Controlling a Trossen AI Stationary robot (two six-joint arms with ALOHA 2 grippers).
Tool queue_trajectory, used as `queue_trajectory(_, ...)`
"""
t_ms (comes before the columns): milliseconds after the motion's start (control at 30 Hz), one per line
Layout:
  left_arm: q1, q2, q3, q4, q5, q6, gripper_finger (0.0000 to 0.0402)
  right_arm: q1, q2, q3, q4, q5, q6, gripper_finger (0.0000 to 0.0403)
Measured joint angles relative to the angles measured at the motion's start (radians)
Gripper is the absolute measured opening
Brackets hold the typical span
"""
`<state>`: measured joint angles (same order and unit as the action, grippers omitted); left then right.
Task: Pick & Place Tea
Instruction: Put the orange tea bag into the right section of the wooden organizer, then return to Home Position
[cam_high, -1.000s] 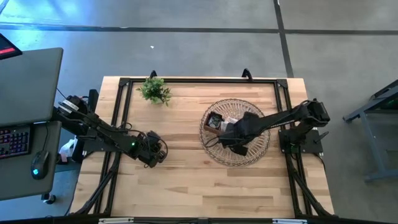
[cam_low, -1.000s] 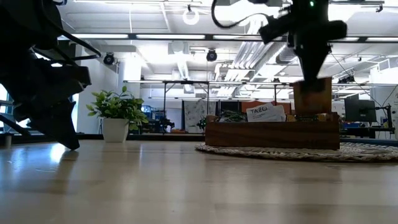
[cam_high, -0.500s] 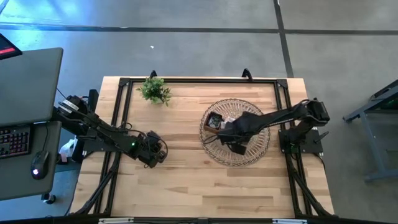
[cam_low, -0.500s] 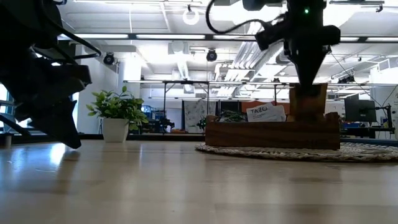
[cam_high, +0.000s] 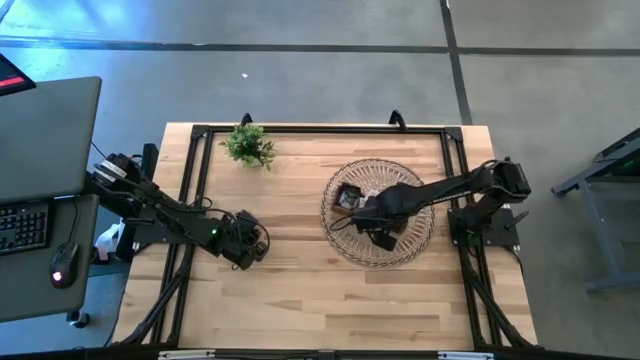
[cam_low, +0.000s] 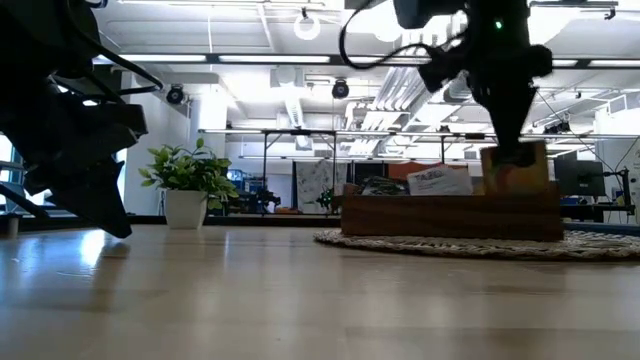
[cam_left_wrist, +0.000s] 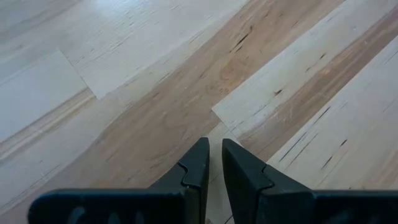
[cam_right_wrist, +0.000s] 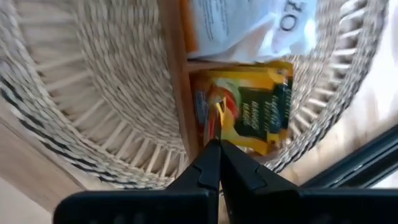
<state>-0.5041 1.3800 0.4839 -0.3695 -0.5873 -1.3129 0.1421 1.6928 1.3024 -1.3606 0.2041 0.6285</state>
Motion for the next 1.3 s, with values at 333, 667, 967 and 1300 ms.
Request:
queue_trajectory(333, 0.0, 0.0, 0.0, 0.0, 0.004, 0.002, 0.0044, 0.0, 0.0, -0.086, 0.059, 0.049, -0.074, 0.0013)
queue_trajectory(667, 0.0, 0.0, 0.0, 0.0, 0.006, 0.0, 0.0044, 0.0, 0.0, -0.033, -0.011, 0.086, -0.109, 0.0091)
queue_trajectory(967, 0.0, -0.07, 0.009, -0.111, 0.02, -0.012, 0.0044, 0.024, -0.034, 0.179, -0.194, 0.162, -0.053, 0.013)
queue_trajectory(1300, -0.001, -0.462, 0.104, -0.39, -0.066, 0.134, 0.0044, 0.214, -0.441, -0.025, 0.247, 0.339, -0.137, 0.0129)
